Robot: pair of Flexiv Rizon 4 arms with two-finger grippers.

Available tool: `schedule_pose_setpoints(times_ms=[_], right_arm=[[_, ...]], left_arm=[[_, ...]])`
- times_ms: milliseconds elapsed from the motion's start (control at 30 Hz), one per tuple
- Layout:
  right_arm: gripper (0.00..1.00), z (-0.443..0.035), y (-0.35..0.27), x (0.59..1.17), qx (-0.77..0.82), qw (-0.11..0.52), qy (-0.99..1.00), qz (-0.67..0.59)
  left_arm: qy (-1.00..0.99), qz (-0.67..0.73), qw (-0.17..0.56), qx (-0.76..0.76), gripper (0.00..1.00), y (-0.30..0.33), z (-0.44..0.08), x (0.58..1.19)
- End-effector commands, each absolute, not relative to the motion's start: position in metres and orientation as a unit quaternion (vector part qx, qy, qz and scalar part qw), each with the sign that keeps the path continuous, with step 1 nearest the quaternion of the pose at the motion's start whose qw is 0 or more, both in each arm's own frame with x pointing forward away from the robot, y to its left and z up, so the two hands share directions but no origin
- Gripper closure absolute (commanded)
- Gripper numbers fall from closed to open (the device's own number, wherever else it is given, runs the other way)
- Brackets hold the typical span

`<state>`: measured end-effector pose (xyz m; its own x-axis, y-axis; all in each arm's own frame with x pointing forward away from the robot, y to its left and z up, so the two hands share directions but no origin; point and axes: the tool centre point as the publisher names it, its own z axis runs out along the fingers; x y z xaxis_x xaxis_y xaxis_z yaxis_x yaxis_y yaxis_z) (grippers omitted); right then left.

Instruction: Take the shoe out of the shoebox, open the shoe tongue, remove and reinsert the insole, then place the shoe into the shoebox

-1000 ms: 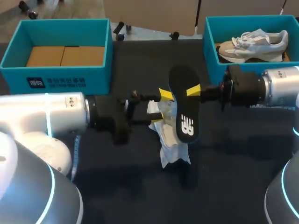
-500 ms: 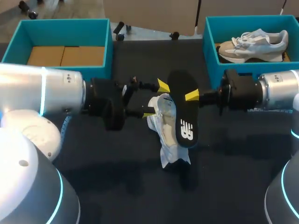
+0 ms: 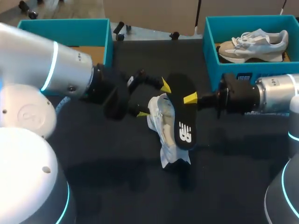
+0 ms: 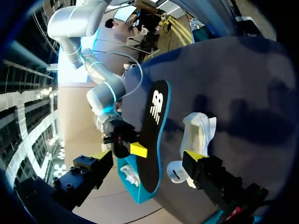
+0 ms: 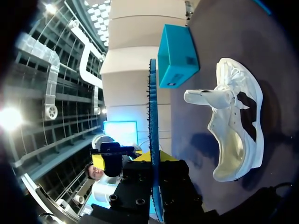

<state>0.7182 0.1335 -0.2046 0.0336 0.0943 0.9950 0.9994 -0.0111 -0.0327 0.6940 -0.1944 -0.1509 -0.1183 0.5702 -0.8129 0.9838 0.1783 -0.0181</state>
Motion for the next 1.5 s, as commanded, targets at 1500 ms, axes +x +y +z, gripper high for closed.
schedule_pose_setpoints(times_ms=[1500], right_arm=[[1.00,-0.227,0.142,0.723,-0.542,0.482,-0.527,-0.442]], left_arm=[[0.747,-0.070,0.059,0.658,0.00,-0.215,-0.129,0.724]])
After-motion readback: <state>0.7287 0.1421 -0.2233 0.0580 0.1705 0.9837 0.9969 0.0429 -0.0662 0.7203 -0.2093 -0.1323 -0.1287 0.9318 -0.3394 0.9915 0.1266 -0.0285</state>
